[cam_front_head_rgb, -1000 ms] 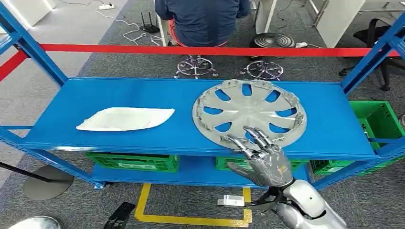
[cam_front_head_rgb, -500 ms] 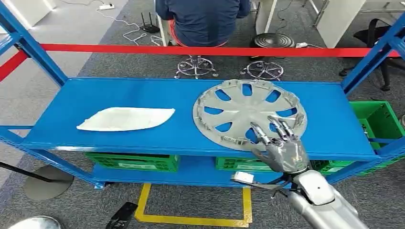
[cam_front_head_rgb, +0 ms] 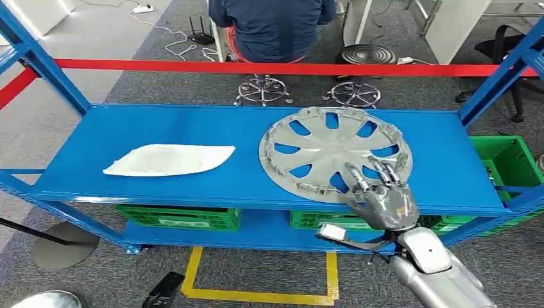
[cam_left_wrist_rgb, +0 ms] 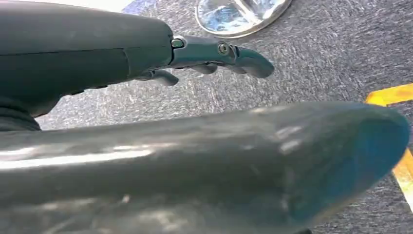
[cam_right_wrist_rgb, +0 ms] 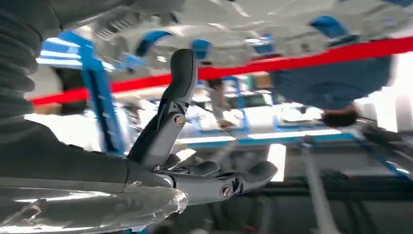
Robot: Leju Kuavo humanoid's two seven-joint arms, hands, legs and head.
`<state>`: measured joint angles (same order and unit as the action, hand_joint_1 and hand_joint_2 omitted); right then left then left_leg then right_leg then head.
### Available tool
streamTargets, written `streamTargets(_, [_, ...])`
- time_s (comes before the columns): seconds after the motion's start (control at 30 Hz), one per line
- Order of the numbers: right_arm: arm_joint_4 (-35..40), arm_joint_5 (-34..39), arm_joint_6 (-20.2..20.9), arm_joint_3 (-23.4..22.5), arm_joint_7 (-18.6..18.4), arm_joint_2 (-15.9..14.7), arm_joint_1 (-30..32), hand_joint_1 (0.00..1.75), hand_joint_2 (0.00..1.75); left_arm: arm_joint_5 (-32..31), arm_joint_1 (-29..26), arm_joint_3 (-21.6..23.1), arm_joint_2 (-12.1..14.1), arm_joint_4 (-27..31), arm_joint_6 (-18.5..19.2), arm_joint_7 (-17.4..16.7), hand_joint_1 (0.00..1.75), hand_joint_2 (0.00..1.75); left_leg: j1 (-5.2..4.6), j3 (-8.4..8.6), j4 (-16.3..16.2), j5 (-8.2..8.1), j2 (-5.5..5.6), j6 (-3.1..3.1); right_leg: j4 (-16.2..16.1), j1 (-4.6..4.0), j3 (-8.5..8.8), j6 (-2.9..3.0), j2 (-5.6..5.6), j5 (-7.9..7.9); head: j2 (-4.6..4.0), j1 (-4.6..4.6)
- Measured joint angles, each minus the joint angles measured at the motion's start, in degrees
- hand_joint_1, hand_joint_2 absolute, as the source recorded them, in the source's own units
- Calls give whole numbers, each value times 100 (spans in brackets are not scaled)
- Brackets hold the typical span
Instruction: Take the parts from the cabinet and place them on the table.
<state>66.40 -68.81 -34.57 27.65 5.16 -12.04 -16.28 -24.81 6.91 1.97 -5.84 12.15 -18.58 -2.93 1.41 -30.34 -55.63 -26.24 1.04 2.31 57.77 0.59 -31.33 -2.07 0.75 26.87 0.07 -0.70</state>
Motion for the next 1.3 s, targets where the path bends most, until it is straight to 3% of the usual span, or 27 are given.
streamTargets(0.3, [-135, -675, -218, -356, -539, -46, -4, 0, 175, -55, -40, -74, 2, 0, 46, 0, 0, 0, 0, 0, -1, 0, 0, -1, 0, 0, -3, 0, -1, 0, 0, 0])
streamTargets(0.5, [462, -1638, -308, -830, -314, 33, 415, 0, 175, -177, -62, -85, -9, 0, 81, 2, 0, 0, 0, -7, 0, 0, 1, -1, 1, 0, -7, 0, -2, 0, 0, 0])
streamTargets(0.6, [925, -2013, -308, -1054, -380, 66, 566, 0, 175, -245, -56, -87, -15, 0, 87, 2, 0, 0, 0, -8, 0, 0, 1, -1, 0, 0, -10, 0, -1, 1, 0, 2])
streamTargets(0.77, [1200, -2096, -308, -1119, -395, 6, 626, 0, 175, -359, -39, -92, -24, 0, 142, 0, 0, 0, -1, -7, -1, 1, 1, -1, 0, 0, -9, -2, 0, -2, 0, 0])
streamTargets(1.1, [1587, -2100, -308, -1051, -435, -457, 560, 0, 175, -465, 7, -94, -17, 2, 190, -11, 0, 0, -7, -8, -2, 2, 1, -3, 0, 7, -9, -3, -1, -3, 0, 0])
streamTargets(1.3, [1631, -2046, -308, -843, -647, -636, 338, 0, 175, -516, 42, -94, -41, 0, 170, -11, 0, 0, -6, -8, -2, 2, 0, -3, 0, 7, -9, -4, 1, -3, 0, 2])
